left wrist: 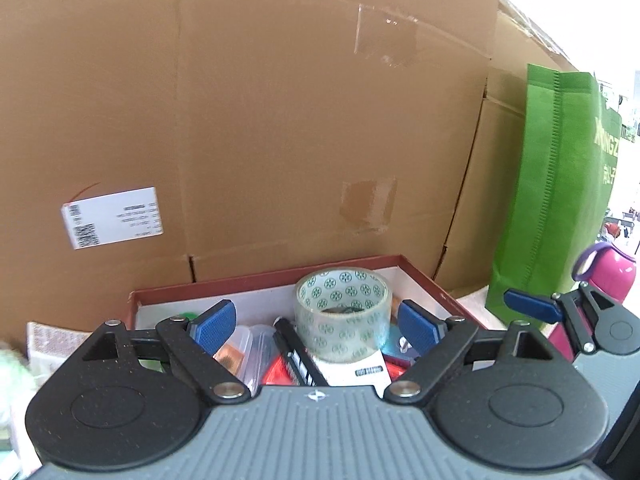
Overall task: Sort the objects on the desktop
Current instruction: 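Open both tools to drop the tape roll and tan box into the box, then withdraw both open tools from the box back toward the table items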
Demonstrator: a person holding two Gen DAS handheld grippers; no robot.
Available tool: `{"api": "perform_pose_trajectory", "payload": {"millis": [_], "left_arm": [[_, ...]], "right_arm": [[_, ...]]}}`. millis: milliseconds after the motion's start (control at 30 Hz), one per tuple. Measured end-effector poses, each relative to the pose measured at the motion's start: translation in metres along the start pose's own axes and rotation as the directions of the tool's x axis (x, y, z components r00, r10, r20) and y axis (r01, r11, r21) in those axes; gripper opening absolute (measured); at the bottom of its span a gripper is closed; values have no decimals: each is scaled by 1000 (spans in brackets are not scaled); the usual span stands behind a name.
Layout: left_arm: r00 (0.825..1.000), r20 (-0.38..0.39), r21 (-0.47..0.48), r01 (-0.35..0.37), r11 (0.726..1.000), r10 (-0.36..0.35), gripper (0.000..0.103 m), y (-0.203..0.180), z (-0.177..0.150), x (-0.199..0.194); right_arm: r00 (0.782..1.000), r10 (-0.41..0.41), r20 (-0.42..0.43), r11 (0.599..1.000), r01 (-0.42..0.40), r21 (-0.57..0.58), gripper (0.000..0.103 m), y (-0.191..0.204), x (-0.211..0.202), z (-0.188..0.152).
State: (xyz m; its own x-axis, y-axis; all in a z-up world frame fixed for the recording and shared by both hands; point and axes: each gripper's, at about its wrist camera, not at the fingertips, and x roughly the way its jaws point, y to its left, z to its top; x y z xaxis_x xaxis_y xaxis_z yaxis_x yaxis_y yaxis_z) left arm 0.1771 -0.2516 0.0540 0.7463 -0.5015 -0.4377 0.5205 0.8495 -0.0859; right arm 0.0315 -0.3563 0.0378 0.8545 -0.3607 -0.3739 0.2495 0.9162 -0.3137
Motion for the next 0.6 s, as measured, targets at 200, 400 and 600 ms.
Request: {"api": "perform_pose_trajectory", "payload": {"millis": [200, 400, 600], "left_arm": [[998, -26, -16, -53, 998, 52, 91, 2, -14, -30], [992, -22, -41, -125, 991, 124, 91, 13, -34, -69], [981, -15, -80, -192, 978, 192, 91, 35, -56, -109]], "right_arm": [[999, 28, 19, 1000, -28, -4, 90, 11, -20, 2], [993, 103, 51, 994, -102, -27, 91, 33, -59, 6], [977, 209, 52, 977, -206, -47, 91, 65, -90, 11]]}}
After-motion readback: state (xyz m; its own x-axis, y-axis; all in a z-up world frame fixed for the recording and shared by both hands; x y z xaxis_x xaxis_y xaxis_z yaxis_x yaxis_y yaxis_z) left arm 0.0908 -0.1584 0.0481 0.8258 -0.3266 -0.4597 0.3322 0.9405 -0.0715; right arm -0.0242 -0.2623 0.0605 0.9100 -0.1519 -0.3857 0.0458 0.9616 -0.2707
